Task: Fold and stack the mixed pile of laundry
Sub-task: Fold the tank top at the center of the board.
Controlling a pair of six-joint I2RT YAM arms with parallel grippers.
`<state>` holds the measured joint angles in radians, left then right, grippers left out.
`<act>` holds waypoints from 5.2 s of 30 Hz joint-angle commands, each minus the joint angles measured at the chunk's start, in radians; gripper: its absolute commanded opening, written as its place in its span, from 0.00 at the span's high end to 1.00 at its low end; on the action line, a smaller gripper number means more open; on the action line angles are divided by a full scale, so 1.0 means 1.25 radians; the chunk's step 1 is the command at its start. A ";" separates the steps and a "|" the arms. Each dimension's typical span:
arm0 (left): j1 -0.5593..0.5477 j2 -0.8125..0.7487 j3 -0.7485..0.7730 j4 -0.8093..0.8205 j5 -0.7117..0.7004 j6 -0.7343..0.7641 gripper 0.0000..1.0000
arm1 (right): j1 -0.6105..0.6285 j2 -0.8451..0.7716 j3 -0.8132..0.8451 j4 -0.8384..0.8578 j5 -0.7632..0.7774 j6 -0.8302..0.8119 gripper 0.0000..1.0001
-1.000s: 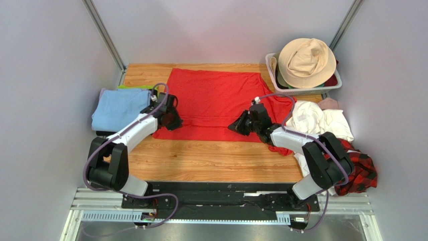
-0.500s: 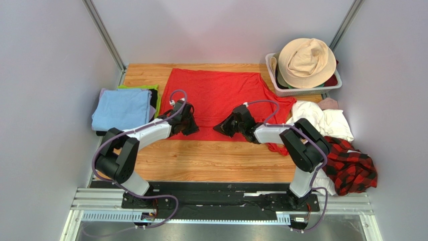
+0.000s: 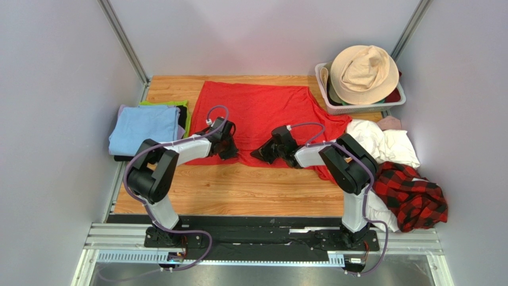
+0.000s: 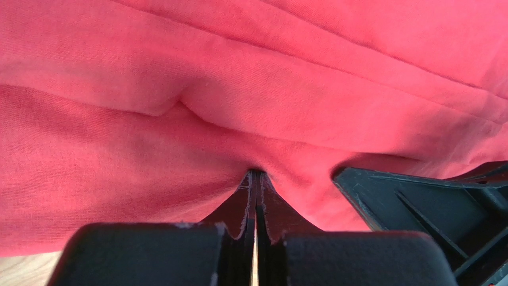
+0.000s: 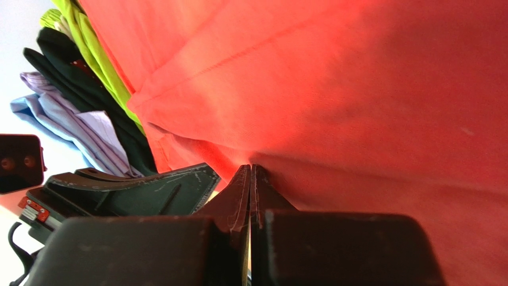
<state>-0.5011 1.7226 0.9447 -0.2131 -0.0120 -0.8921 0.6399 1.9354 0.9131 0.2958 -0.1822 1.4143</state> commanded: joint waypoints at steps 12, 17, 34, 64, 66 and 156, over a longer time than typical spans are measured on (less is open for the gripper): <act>0.041 -0.005 -0.017 -0.088 -0.039 0.003 1.00 | -0.033 0.058 0.073 -0.027 0.025 -0.005 1.00; 0.055 0.006 -0.012 -0.104 -0.030 0.013 1.00 | -0.046 0.087 0.088 -0.005 0.017 0.009 1.00; 0.056 -0.015 -0.013 -0.136 -0.044 0.039 1.00 | -0.158 0.122 0.274 -0.148 0.017 -0.107 1.00; 0.242 -0.569 -0.246 -0.219 -0.048 0.026 0.73 | -0.183 -0.864 -0.546 -0.292 0.316 -0.015 0.52; 0.290 -0.571 -0.255 -0.220 -0.021 0.030 0.73 | -0.182 -0.827 -0.543 -0.254 0.316 -0.007 0.52; 0.380 -0.328 -0.109 -0.285 -0.055 -0.142 1.00 | -0.209 -0.718 -0.278 -0.595 0.472 -0.057 1.00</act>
<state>-0.0254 1.3571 0.6682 -0.4641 -0.0834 -1.0702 0.4191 1.0500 0.4160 -0.4183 0.3340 1.4078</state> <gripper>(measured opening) 0.008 0.008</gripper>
